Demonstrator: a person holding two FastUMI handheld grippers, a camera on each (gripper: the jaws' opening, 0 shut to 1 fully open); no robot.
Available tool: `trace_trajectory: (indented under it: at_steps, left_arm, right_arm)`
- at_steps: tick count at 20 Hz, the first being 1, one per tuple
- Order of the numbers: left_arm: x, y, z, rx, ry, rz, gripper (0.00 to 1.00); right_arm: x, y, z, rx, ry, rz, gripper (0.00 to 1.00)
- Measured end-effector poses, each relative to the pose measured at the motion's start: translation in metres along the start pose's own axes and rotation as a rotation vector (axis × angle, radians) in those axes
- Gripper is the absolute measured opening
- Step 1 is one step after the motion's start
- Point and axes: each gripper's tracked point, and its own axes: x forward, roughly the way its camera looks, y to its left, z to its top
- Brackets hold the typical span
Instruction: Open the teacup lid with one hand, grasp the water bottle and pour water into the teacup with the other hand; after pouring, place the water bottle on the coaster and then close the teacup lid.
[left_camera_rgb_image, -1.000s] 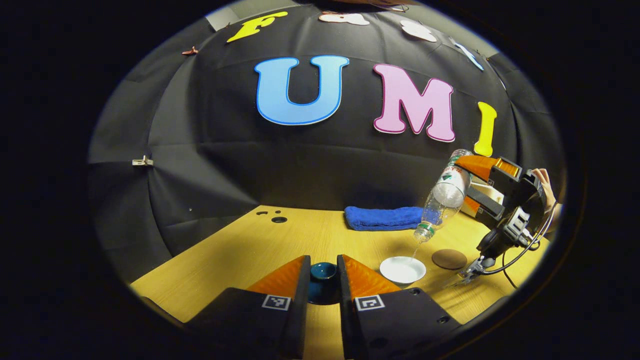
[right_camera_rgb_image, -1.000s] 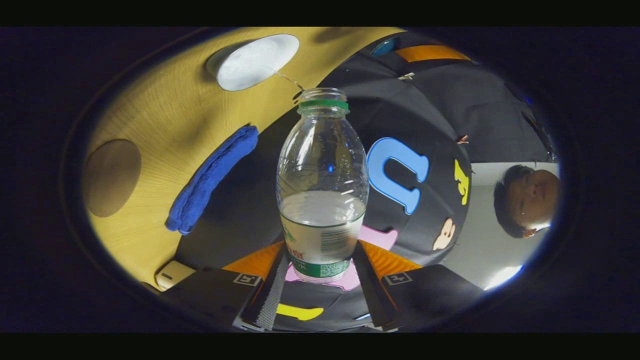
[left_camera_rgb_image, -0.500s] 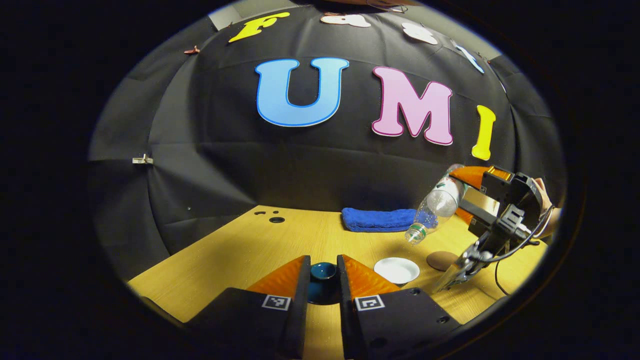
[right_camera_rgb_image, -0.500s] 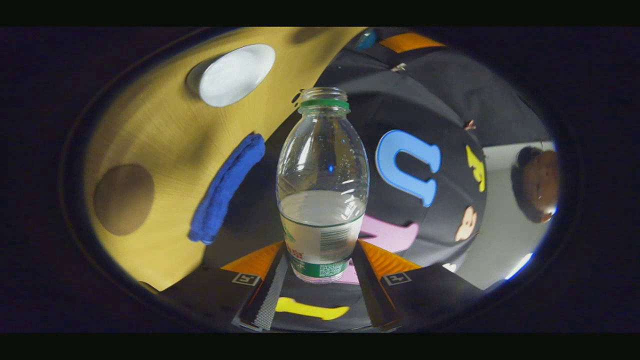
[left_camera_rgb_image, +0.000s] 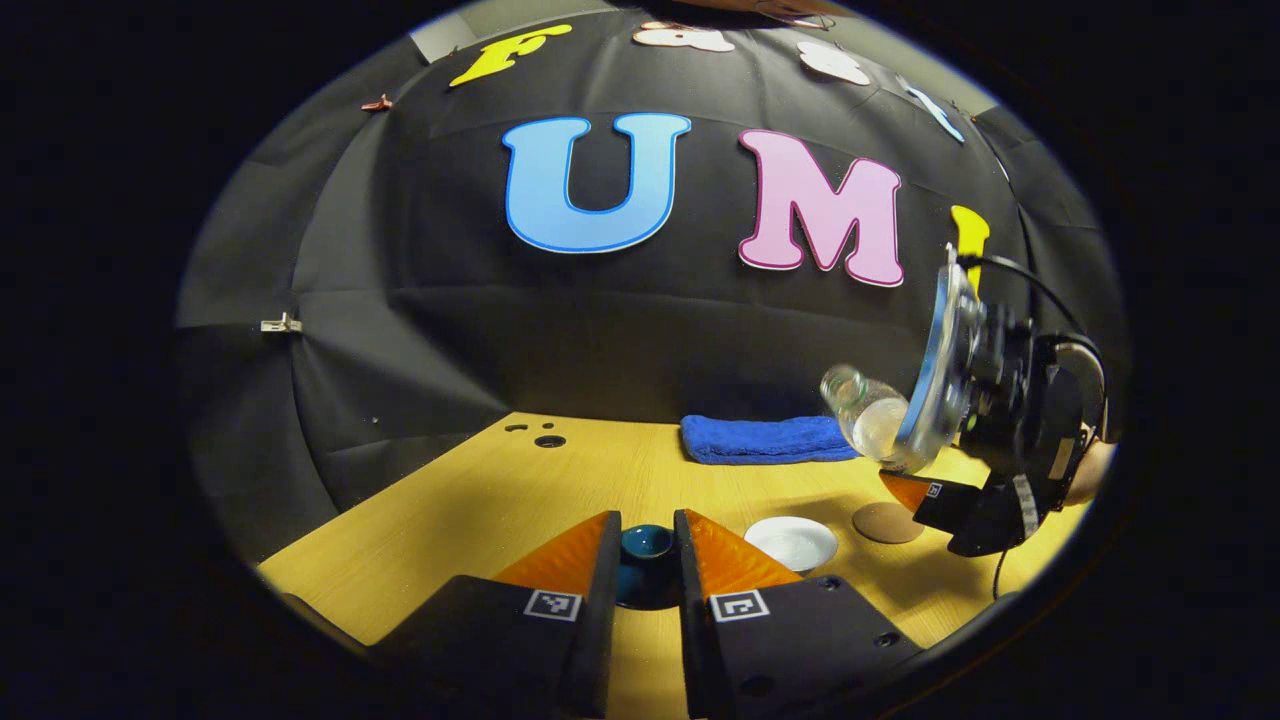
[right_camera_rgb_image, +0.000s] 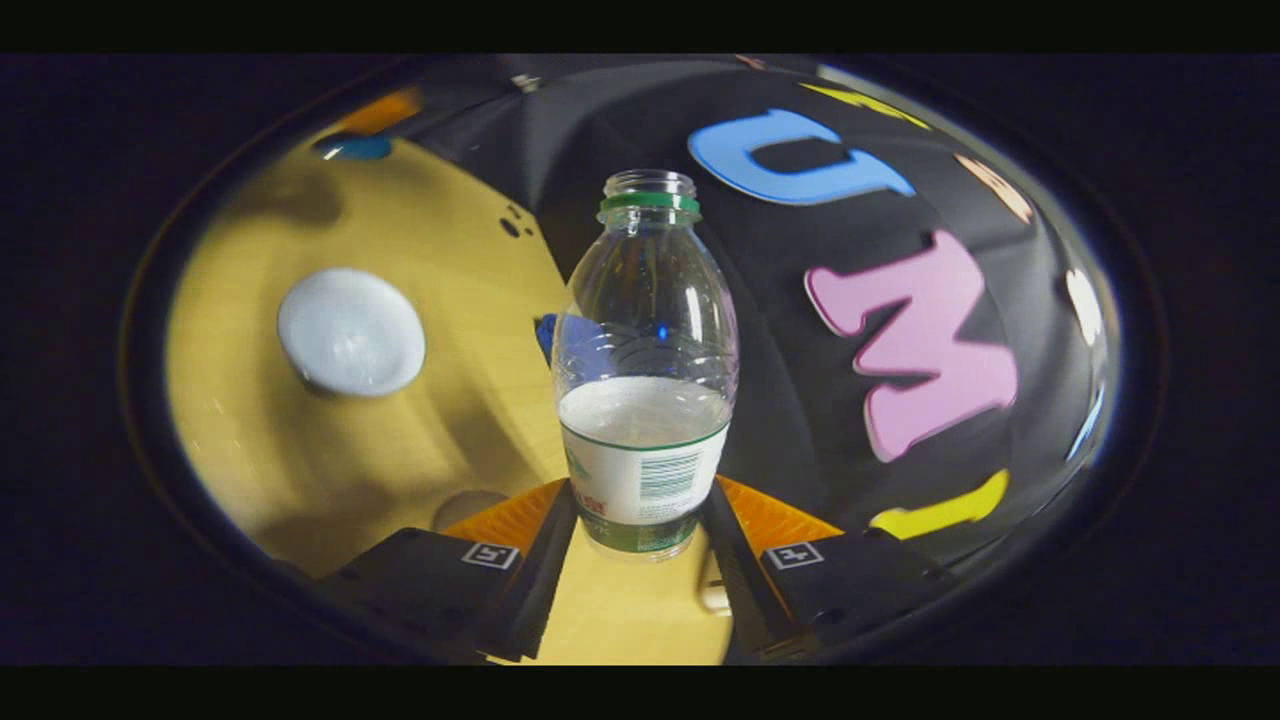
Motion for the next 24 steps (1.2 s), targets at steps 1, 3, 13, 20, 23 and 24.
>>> trace_trajectory:
  at_steps: [1, 3, 13, 20, 23, 24]
  left_arm:
    - [0.002, -0.003, 0.001, 0.001, 0.0, -0.004, 0.32]
    - [0.005, -0.01, 0.003, 0.004, -0.001, -0.019, 0.33]
    - [0.028, -0.046, 0.009, 0.018, -0.017, -0.07, 0.33]
    - [0.037, -0.065, 0.007, 0.025, -0.013, -0.098, 0.33]
    - [0.04, -0.07, 0.006, 0.023, -0.009, -0.107, 0.32]
    - [0.041, -0.073, 0.006, 0.023, -0.008, -0.112, 0.33]
  right_arm:
    - [-0.004, 0.005, 0.002, 0.145, 0.0, 0.038, 0.74]
    - [-0.006, 0.018, 0.011, 0.401, -0.012, 0.111, 0.74]
    - [0.022, 0.052, 0.01, 0.813, -0.022, 0.165, 0.74]
    - [0.023, 0.06, 0.009, 0.863, 0.022, 0.173, 0.75]
    - [0.019, 0.062, 0.01, 0.883, 0.032, 0.192, 0.75]
    - [0.019, 0.062, 0.01, 0.885, 0.037, 0.19, 0.75]
